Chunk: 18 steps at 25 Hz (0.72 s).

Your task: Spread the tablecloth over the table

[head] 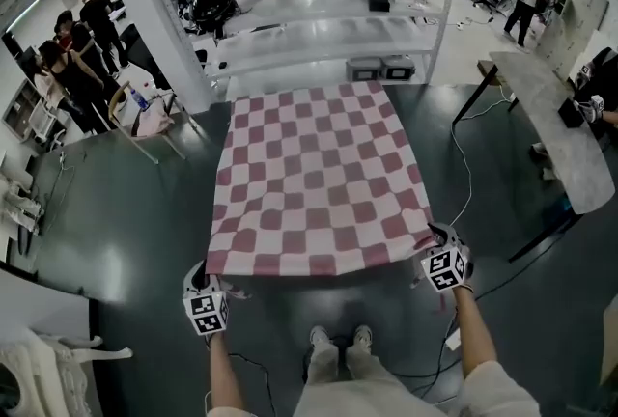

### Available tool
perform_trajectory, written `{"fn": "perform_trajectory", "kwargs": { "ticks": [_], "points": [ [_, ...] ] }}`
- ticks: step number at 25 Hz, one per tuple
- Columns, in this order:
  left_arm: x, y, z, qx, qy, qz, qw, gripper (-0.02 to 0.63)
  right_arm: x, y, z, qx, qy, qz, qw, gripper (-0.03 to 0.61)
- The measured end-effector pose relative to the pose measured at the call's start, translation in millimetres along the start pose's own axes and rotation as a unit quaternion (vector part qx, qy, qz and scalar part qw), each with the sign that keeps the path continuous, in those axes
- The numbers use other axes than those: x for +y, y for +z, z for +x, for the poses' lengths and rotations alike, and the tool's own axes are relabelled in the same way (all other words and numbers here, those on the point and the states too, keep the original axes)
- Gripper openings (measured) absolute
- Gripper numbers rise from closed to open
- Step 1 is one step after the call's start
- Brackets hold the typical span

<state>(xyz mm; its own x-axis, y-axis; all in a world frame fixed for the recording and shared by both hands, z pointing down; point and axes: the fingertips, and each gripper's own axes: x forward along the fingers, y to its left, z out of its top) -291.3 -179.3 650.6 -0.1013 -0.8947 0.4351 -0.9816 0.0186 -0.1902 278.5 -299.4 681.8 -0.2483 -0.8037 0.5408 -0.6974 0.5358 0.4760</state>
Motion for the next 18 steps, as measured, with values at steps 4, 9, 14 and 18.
{"fn": "perform_trajectory", "kwargs": {
  "ticks": [4, 9, 14, 18],
  "points": [
    [-2.0, -17.5, -0.1, 0.019, -0.017, -0.002, 0.9997, 0.029, 17.0, -10.8, 1.0, 0.030, 0.008, 0.019, 0.999, 0.021],
    [-13.4, -72.6, 3.3, 0.038, -0.034, 0.044, 0.9977, 0.031, 62.2, -47.2, 13.8, 0.053, 0.018, 0.021, 0.998, 0.074],
    [-22.6, -162.5, 16.7, 0.115, -0.029, 0.090, 0.9889, 0.225, 103.3, -88.4, 36.5, 0.080, 0.044, -0.014, 0.996, 0.204],
    [-35.9, -214.6, 12.0, 0.166, -0.038, 0.087, 0.9815, 0.293, 133.6, -123.5, 37.7, 0.107, 0.086, -0.005, 0.991, 0.361]
  ]
}}
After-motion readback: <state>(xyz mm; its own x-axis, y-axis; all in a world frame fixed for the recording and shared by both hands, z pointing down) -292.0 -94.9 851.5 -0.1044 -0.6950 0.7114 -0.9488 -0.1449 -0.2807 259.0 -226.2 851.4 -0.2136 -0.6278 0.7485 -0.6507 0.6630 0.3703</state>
